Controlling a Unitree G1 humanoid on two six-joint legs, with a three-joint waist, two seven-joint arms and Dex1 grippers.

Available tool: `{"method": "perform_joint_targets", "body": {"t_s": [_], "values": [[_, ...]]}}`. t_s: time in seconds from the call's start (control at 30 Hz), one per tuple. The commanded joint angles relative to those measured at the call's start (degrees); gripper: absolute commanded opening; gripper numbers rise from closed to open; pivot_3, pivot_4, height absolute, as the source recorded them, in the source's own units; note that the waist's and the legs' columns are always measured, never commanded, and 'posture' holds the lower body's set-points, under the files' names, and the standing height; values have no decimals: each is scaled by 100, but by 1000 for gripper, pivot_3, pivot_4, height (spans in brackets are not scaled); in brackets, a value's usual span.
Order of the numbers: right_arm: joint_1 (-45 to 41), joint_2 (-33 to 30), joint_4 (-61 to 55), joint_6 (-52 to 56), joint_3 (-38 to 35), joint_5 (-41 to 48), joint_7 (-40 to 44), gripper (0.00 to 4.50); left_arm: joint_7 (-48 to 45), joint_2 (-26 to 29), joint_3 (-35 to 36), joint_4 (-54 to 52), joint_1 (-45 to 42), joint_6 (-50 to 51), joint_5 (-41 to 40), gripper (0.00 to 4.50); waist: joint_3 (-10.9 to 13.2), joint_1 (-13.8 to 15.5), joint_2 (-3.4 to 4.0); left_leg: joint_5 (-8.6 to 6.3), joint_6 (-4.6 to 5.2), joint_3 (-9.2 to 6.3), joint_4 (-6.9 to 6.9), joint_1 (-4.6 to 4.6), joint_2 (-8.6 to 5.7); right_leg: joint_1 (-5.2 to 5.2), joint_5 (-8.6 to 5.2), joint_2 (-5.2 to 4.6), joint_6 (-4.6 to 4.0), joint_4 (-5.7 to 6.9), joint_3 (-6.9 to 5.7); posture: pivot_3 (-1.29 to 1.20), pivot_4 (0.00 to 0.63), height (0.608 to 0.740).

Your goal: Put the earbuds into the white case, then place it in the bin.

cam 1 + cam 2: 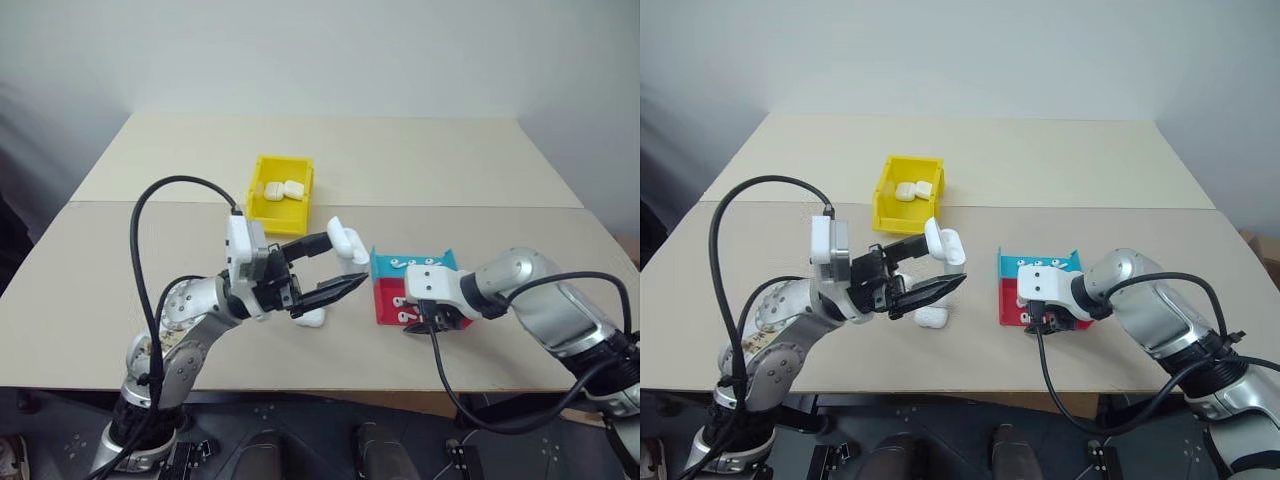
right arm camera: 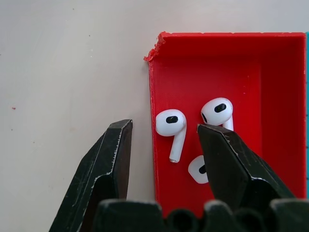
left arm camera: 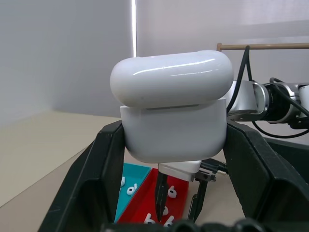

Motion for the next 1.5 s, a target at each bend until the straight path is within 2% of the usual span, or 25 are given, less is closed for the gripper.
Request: {"method": "perform_joint_targets", "body": {"t_s": [0.03, 0.3, 0.43, 0.53, 0.57, 0.77, 0.87, 1.0, 1.13, 1.2, 1.33, 1.5], "values": [[-61, 24, -30, -116, -66, -56, 91, 2589, -141, 95, 177, -284, -98, 9, -277, 2783, 0, 1, 0, 0, 0, 1, 0, 0, 0, 0, 0, 0, 0, 1, 0, 0, 150, 740], [-68, 117, 162, -217, -40, -206, 163, 2589, -937, 268, 118, -90, -394, -168, -473, 2783, 0, 8, 0, 0, 0, 6, 1, -2, -2, 1, 0, 0, 0, -2, -1, 0, 150, 740], [-66, 154, 197, -232, -55, -257, 177, 1789, -1102, 255, 124, -13, -459, -181, -461, 2783, 0, 6, 0, 0, 0, 7, 1, -2, -2, 1, 0, 0, 0, -2, -1, 0, 150, 740], [-37, 182, 179, -172, -103, -275, 114, 746, -1129, 234, 144, 23, -463, -179, -459, 2783, 0, -1, 0, 0, 0, 6, 1, -1, -1, 1, 0, 1, 0, -2, -1, 0, 150, 740], [-13, 195, 160, -155, -139, -266, 77, 624, -1135, 222, 137, 49, -469, -185, -446, 2783, 0, 1, 0, 0, 0, 6, 1, -1, 0, 1, -1, 2, 0, -2, -1, 0, 150, 740], [116, 121, -143, 102, -455, -25, 35, 624, -1190, 186, 120, 151, -482, -227, -372, 2783, 0, 9, 0, 0, 0, 5, 1, -2, -1, 2, 0, 1, 0, -2, -1, 0, 150, 740], [298, 85, -630, 588, -1041, 560, 58, 624, -1171, 149, 110, 156, -512, -248, -349, 2783, 0, 15, 0, 0, 0, 4, 1, -5, -1, 0, -1, 0, 0, -2, -1, 0, 150, 740], [909, 495, -1485, 1025, -2923, 2300, -29, 624, -1091, 62, 69, 160, -566, -221, -341, 2783, 0, 27, -1, 0, 0, -5, 0, -6, 0, 3, -1, 1, 1, -6, -5, 0, 150, 740], [1260, 1314, -1848, 1500, -4585, 3745, -924, 624, -848, -113, 22, 150, -675, -15, -484, 2783, 0, 25, -1, 0, 0, -10, 1, -3, 0, 16, 0, 0, 1, -9, -13, 0, 150, 740], [1238, 1689, -1938, 1661, -5141, 4377, -1512, 624, -739, -195, 25, 123, -714, 136, -662, 2783, 0, 23, -1, 0, 0, -10, 5, -3, 0, 17, 1, 0, 3, -7, -12, 0, 150, 740], [1105, 2093, -2277, 1694, -5586, 5411, -2466, 624, -578, -319, 0, 207, -934, 424, -867, 2783, 0, -12, 0, 0, 0, -12, 4, -1, 2, 14, 1, 4, 3, -1, -6, 0, 150, 740], [956, 2240, -2632, 1541, -5481, 6245, -3335, 624, -630, -415, -18, 411, -1231, 576, -993, 2783, 0, -14, 1, 0, 0, -10, 3, -1, 1, 12, 1, 7, 2, 0, -5, 0, 150, 740]]}}
